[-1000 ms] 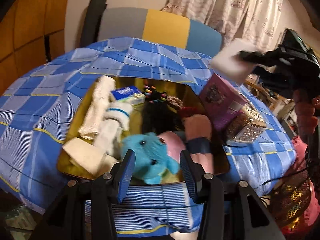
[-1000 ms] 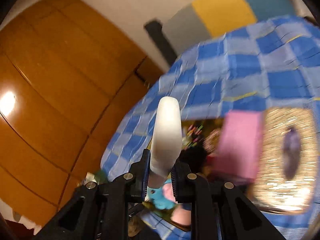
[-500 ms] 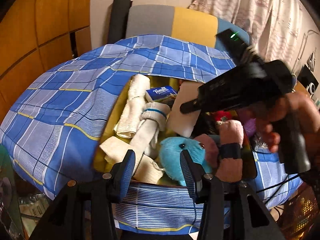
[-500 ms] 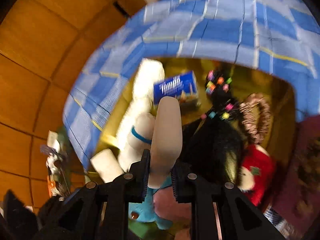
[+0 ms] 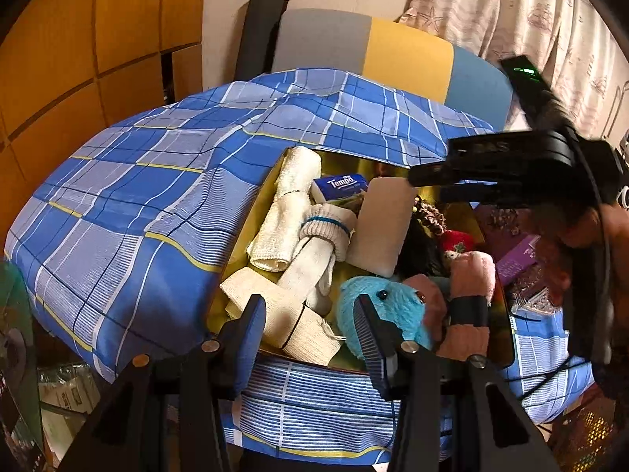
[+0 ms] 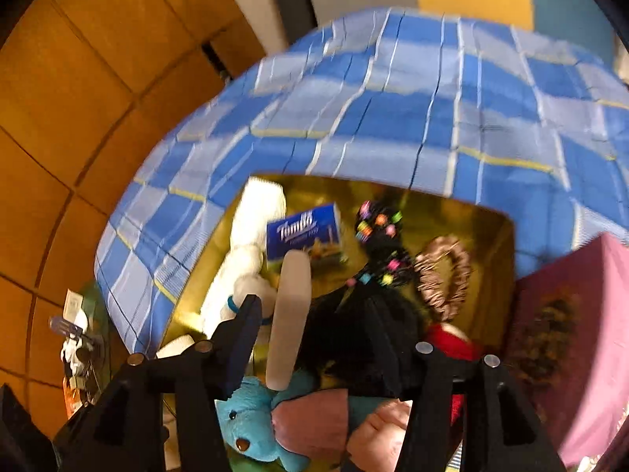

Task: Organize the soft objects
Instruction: 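Open the left tool to release the towel roll and withdraw both tools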

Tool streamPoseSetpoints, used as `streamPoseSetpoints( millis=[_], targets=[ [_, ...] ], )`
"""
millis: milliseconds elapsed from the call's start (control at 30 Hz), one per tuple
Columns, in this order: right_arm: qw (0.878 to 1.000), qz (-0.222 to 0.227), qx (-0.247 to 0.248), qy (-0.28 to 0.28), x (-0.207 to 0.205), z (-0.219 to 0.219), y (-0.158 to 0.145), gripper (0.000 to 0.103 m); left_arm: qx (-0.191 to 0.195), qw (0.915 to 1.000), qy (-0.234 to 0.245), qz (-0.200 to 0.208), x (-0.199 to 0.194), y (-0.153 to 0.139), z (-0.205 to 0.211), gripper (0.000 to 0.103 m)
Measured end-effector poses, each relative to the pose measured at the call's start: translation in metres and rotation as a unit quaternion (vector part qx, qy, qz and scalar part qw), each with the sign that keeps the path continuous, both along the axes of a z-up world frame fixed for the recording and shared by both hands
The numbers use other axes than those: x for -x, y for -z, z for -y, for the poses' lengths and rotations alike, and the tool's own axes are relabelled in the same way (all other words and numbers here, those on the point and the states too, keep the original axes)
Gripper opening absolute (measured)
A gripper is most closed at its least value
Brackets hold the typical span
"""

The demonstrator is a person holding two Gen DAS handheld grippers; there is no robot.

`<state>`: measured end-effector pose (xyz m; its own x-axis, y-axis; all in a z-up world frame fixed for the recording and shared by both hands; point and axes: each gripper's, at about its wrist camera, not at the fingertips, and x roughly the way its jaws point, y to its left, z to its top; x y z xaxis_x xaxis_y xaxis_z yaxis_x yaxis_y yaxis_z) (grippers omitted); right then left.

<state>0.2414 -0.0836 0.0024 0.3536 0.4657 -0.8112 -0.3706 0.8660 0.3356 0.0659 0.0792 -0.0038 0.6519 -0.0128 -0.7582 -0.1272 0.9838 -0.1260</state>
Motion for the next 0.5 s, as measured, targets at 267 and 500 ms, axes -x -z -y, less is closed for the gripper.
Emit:
streamPoseSetpoints(
  millis=[267,500],
  targets=[
    [0.997,-0.005,0.077,-0.02,-0.004,-0.036,0.035,0.018,-0.016,0.9991,-0.035,-0.019,-0.004,0.001,-0.003,0.047],
    [1.0,-0.017,0.021,0.0,-0.005,-0.02,0.039,0.033,-0.05,0.997,-0.056,-0.018,-0.001,0.0,-0.002,0.047]
  ],
)
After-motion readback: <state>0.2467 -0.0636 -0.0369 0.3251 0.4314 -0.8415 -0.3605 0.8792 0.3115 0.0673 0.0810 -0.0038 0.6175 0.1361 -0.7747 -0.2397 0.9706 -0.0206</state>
